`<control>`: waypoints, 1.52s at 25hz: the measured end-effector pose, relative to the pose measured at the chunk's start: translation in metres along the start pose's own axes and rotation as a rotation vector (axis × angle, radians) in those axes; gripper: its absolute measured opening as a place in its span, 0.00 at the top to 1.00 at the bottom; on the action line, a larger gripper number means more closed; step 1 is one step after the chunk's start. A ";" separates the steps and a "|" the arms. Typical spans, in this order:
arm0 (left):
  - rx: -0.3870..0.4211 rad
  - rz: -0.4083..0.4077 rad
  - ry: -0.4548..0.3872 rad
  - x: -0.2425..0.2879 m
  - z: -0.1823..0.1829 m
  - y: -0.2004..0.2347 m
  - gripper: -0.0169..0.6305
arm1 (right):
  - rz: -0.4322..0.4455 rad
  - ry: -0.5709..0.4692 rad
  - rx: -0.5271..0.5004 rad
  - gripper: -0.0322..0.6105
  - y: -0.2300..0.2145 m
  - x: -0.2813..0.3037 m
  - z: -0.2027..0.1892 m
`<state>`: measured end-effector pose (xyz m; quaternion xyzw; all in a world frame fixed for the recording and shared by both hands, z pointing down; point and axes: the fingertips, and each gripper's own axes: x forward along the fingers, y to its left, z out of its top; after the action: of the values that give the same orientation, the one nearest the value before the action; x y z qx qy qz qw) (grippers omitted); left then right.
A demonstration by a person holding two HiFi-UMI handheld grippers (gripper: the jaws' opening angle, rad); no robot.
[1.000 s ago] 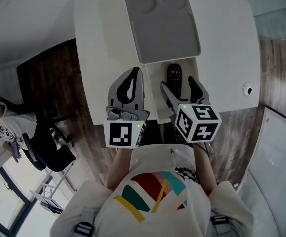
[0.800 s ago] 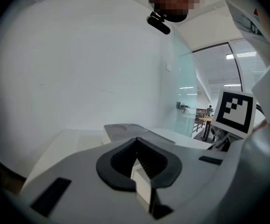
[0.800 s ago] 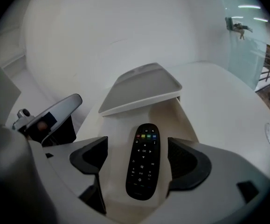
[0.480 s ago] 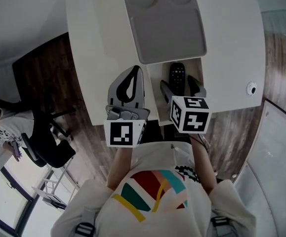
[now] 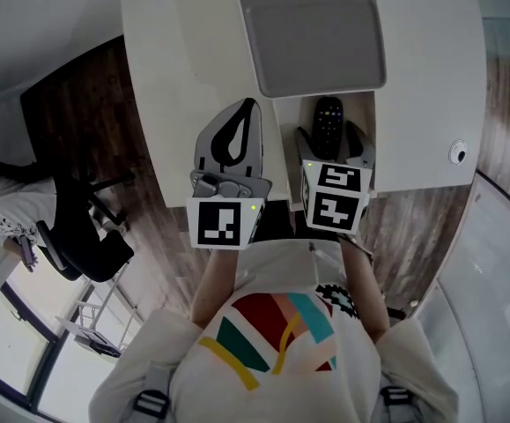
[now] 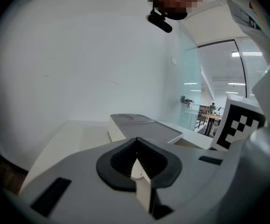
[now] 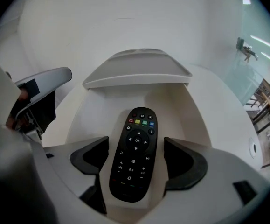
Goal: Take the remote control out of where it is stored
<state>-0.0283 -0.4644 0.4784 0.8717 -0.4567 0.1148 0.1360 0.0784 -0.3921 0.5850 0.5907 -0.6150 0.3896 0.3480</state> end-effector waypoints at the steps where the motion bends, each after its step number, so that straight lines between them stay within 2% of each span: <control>1: 0.002 0.003 0.004 -0.001 -0.001 0.000 0.96 | -0.001 0.000 0.000 0.36 0.000 -0.001 0.000; 6: 0.005 0.020 -0.003 -0.005 0.003 0.002 0.96 | -0.005 -0.004 0.003 0.37 -0.002 -0.008 0.000; 16: 0.025 0.035 -0.020 -0.009 0.011 0.006 0.96 | -0.008 -0.027 0.011 0.54 -0.003 -0.009 0.005; 26: 0.051 0.040 -0.061 -0.017 0.027 0.005 0.96 | 0.022 -0.019 0.062 0.55 -0.008 -0.009 0.006; 38: 0.045 0.066 -0.116 -0.032 0.051 -0.002 0.96 | 0.053 -0.119 0.035 0.55 -0.001 -0.039 0.025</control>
<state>-0.0407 -0.4562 0.4196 0.8641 -0.4897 0.0789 0.0857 0.0826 -0.3965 0.5394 0.6022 -0.6432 0.3737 0.2899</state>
